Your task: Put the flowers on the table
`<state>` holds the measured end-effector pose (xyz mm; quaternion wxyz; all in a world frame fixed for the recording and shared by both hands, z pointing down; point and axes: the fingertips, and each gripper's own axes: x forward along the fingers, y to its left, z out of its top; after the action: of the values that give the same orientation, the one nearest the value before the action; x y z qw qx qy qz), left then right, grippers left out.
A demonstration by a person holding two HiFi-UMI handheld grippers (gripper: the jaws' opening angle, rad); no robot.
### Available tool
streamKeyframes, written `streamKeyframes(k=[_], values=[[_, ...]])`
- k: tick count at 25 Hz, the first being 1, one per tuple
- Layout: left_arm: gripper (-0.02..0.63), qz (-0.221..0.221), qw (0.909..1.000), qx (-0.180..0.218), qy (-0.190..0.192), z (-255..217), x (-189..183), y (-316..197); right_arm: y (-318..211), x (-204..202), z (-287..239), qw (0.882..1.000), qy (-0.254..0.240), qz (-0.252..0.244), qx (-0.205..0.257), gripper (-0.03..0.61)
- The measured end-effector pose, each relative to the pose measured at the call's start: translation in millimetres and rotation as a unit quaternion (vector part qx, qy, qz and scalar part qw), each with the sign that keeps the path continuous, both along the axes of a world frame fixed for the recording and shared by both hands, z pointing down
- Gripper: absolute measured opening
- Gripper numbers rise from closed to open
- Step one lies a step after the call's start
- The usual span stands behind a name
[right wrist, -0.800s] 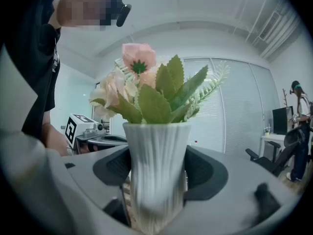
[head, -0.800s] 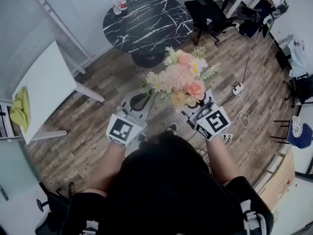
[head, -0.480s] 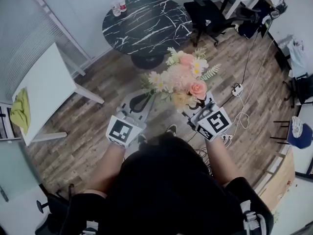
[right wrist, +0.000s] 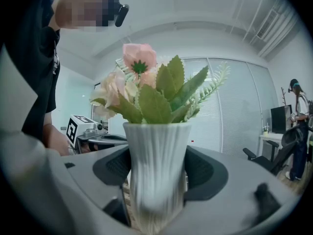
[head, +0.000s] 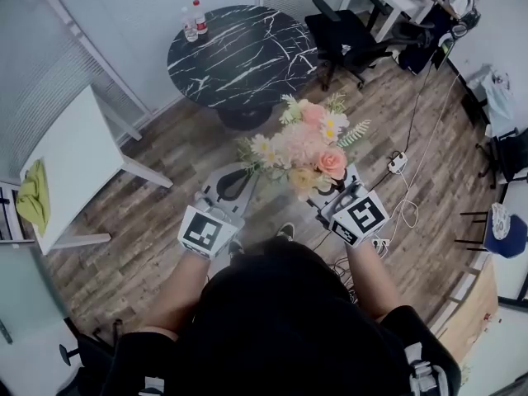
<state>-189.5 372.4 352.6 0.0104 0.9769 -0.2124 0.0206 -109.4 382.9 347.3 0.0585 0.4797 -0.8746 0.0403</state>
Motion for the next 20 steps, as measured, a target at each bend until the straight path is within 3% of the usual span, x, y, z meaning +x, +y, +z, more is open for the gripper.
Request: streamKeyframes(k=[7,20], values=[[0.014,-0.010,0.9999,0.004,-0.007,-29.0,68.5,-11.2,-16.4,66.3,-21.1,1.000,-0.009,-0.008,0.002,0.331],[0.014,-0.029,0.9995,0.004,-0.012,-24.0,143.9,-22.4,-33.9,135.2,-13.7,0.999,-0.012,-0.034,0.005,0.331]])
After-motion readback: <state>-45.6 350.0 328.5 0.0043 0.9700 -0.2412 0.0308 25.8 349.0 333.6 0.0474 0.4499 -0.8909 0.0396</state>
